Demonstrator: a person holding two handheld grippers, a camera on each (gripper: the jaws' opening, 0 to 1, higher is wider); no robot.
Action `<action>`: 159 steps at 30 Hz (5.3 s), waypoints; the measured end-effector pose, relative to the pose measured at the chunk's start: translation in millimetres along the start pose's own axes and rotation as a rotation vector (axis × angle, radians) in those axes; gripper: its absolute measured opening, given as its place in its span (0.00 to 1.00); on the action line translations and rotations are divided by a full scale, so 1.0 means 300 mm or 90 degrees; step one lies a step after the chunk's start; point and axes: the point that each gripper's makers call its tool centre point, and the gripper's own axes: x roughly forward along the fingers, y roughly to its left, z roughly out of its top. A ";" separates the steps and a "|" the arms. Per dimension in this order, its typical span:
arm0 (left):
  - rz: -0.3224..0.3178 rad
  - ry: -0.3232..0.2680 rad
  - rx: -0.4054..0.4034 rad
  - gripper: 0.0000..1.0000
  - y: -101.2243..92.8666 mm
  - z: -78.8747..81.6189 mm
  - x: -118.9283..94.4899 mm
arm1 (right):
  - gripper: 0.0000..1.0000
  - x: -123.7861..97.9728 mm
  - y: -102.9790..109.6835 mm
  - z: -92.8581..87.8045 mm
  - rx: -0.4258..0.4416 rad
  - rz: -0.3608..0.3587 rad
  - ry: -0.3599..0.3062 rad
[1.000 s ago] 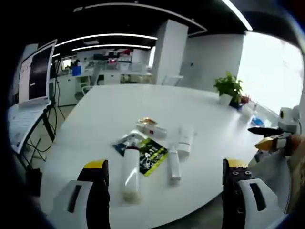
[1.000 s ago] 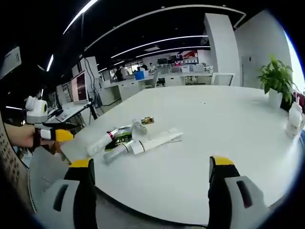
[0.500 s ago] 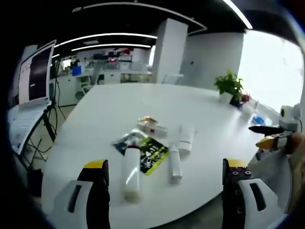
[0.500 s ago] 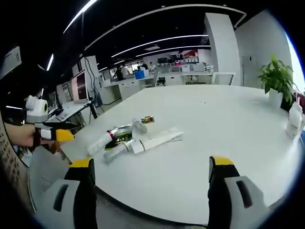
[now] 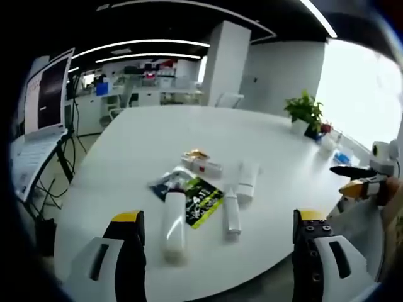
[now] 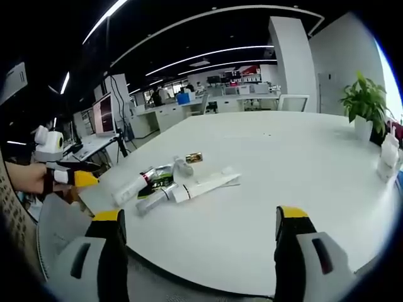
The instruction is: Arrange the skincare products in the storage area until every visible bottle or jar stands upright without overlapping.
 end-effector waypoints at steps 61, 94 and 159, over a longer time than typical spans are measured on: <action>0.013 0.447 0.149 0.57 0.241 -0.202 0.262 | 0.95 0.013 -0.012 -0.007 -0.008 -0.026 0.013; 0.028 0.573 0.143 0.32 0.247 -0.247 0.328 | 0.94 0.011 -0.027 -0.016 -0.011 -0.038 0.025; -0.052 0.443 -0.132 0.23 0.148 -0.140 0.230 | 0.92 0.002 0.019 -0.007 -0.057 -0.010 0.024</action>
